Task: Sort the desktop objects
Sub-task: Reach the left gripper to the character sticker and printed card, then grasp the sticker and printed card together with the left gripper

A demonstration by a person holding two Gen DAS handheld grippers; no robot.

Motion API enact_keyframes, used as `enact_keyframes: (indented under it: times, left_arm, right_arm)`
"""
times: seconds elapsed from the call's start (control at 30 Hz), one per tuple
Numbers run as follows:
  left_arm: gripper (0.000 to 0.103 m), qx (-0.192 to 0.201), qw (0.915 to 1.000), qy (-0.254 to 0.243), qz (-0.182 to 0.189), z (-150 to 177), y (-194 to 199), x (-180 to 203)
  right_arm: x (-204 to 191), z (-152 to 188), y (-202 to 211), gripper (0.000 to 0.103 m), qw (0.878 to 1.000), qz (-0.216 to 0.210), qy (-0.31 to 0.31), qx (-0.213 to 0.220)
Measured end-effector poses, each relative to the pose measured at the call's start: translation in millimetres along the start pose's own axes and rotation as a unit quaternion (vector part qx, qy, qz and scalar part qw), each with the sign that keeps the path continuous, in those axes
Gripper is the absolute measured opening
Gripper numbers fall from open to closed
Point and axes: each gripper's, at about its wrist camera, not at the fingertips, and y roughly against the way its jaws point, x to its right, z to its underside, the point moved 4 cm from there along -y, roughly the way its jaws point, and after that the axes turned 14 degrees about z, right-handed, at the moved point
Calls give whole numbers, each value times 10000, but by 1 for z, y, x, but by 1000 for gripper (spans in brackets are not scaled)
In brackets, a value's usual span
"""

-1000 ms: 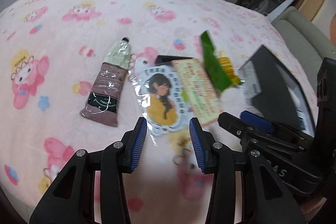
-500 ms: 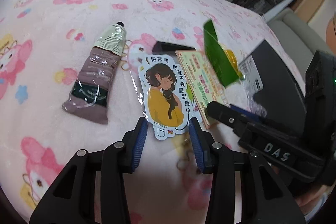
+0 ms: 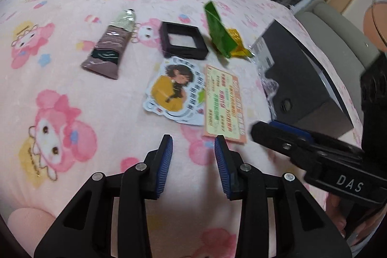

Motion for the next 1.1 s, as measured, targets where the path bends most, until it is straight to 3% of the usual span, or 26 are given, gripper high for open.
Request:
enact_keyframes:
  times: [0.13, 0.3, 0.4, 0.5, 0.53, 0.73, 0.93, 1.03, 1.1]
  left_arm:
    - [39, 244, 9989, 295, -274, -9, 5, -20]
    - [42, 517, 9976, 444, -87, -34, -5, -33]
    - [47, 275, 9980, 570, -9, -39, -25, -40]
    - [42, 221, 9991, 357, 37, -37, -26, -33]
    - [35, 208, 9993, 282, 96, -36, -25, -30]
    - [30, 64, 10000, -11, 56, -24, -22, -15]
    - [33, -677, 9965, -97, 481, 10, -22, 3]
    - [33, -565, 9962, -93, 652, 10, -16, 9]
    - [34, -502, 9973, -69, 524, 6, -18, 6]
  right_arm:
    - [10, -10, -4, 39, 9998, 190, -57, 66]
    - [9, -17, -29, 39, 9995, 286, -89, -79]
    - [5, -14, -48, 39, 9994, 113, -179, -266]
    - [2, -10, -48, 39, 9994, -92, -203, -250]
    - [2, -10, -46, 39, 9995, -153, -174, -205]
    - [7, -6, -30, 35, 9993, -237, -257, -99]
    - [15, 29, -6, 35, 9996, 14, -59, -259]
    - [26, 50, 2, 35, 9988, -59, -100, -468]
    - [34, 57, 2, 35, 9981, -98, -239, -555]
